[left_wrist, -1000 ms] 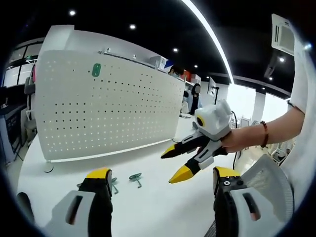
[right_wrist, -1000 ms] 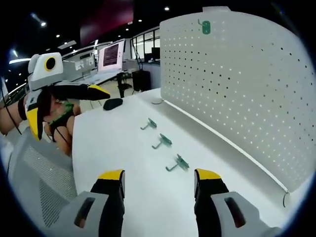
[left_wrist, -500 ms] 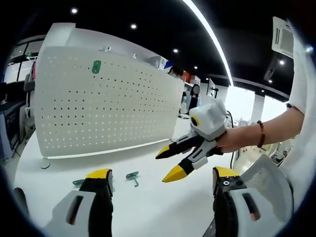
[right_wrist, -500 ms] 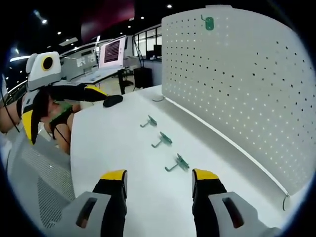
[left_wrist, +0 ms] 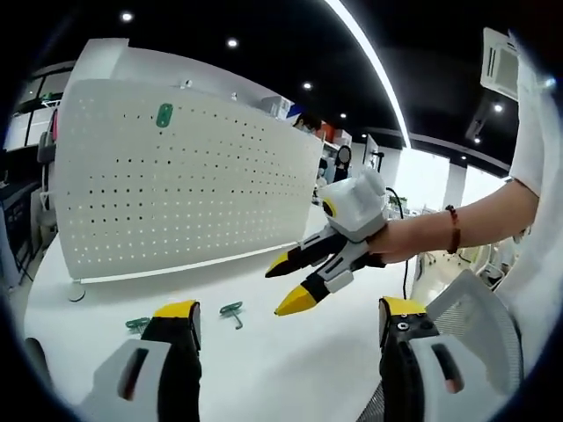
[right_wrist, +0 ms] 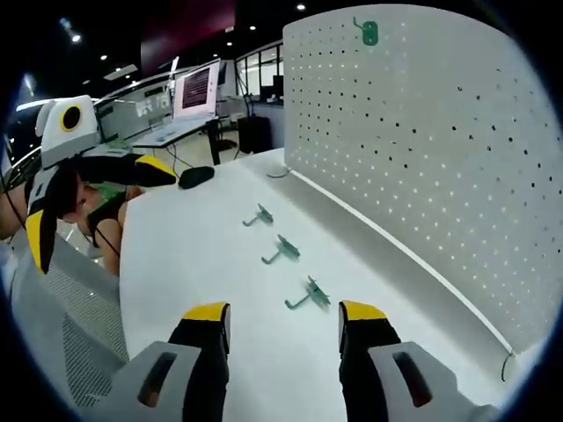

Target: Insert the hook assembly into the mounting plate slot until the hook locks in place.

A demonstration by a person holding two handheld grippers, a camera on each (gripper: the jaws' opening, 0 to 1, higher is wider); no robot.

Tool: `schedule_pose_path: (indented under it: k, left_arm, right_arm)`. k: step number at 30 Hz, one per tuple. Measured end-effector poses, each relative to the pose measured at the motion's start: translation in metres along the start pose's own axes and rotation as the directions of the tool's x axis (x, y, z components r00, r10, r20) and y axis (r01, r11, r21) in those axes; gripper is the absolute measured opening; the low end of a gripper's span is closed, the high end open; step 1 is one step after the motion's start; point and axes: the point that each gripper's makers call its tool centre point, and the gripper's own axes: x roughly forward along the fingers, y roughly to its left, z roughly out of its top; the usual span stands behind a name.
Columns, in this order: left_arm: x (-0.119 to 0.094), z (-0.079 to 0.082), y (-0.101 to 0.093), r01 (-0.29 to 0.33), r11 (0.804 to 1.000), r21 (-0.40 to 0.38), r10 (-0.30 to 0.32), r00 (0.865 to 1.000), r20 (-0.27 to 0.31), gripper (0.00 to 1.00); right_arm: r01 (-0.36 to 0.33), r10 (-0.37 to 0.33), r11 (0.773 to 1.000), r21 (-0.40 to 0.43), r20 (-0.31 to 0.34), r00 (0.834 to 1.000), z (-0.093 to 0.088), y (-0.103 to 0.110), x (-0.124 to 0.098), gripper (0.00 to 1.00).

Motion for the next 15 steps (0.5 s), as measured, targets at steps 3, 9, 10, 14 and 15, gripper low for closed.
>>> schedule_pose_path:
  k: [3, 9, 10, 14, 15]
  left_arm:
    - [-0.0007, -0.0009, -0.0009, 0.0, 1.0, 0.002, 0.0, 1.0, -0.005, 0.85]
    - [-0.0014, -0.0018, -0.0027, -0.004, 1.0, -0.003, 0.004, 1.0, -0.006, 0.84]
    - [-0.0014, -0.0013, -0.0031, -0.004, 1.0, -0.004, 0.004, 1.0, -0.003, 0.84]
    - [-0.0013, -0.0002, -0.0048, -0.006, 1.0, -0.009, 0.006, 1.0, 0.004, 0.84]
    - [-0.0012, -0.0006, -0.005, -0.007, 1.0, -0.008, 0.007, 1.0, 0.002, 0.84]
  right_arm:
    - [-0.005, 0.005, 1.0, -0.005, -0.005, 1.0, -0.001, -0.001, 0.0019, 0.48]
    - [-0.009, 0.009, 1.0, -0.004, -0.013, 1.0, -0.004, -0.0041, 0.0041, 0.46]
    - [-0.012, 0.012, 1.0, -0.005, -0.017, 1.0, -0.0051, -0.0039, 0.0045, 0.45]
    - [-0.024, 0.024, 1.0, -0.009, -0.032, 0.999, -0.0081, -0.0026, 0.0066, 0.4]
    - [-0.027, 0.027, 1.0, -0.007, -0.036, 0.999, -0.0088, -0.0025, 0.0076, 0.39]
